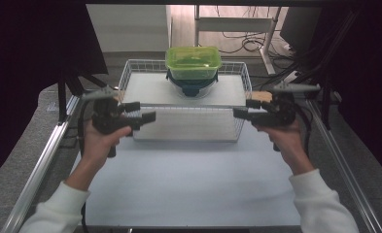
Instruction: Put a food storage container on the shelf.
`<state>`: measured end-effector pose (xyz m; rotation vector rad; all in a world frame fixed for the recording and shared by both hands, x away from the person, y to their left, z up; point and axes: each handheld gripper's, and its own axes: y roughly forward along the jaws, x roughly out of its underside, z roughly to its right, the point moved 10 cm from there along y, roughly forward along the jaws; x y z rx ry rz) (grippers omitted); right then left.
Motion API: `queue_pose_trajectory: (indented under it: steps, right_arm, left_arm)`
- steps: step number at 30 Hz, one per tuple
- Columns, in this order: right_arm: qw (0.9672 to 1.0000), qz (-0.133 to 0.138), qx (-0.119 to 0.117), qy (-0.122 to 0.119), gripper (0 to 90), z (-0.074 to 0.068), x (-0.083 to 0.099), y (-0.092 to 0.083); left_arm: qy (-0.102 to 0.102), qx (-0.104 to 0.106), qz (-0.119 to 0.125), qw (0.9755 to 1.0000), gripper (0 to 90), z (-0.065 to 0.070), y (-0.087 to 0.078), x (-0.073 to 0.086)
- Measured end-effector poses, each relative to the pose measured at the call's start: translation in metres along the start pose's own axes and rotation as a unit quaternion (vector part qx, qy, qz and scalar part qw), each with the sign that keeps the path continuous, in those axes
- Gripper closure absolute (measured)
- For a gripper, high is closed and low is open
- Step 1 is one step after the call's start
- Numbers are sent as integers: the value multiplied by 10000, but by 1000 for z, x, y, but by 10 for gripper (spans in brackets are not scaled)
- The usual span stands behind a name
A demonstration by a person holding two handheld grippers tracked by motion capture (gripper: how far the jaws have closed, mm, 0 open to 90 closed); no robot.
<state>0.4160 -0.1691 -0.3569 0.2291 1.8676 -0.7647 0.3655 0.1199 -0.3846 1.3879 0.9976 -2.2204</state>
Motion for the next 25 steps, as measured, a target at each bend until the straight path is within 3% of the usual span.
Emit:
queue_pose_trajectory:
  steps: [4, 7, 11, 15, 25]
  right_arm:
    - [9998, -193, 72, -6, 243, -7, 53, -6]
    - [9992, -377, 159, 30, 243, -9, 88, -4]
    - [9980, -566, 282, 24, 245, -7, 113, 1]
    - [9975, -646, 297, -52, 245, -8, 119, 7]
    - [9983, -531, 236, -33, 214, -8, 115, 3]
  left_arm:
    - [-25, 38, -227, 9997, 184, 7, -2, 44]
    - [28, -46, -441, 9990, 184, 8, 0, 73]
    - [-41, -89, -539, 9985, 184, 5, 6, 95]
    - [-96, -102, -659, 9977, 181, 2, 11, 106]
    - [-156, -135, -654, 9976, 176, -1, 13, 107]
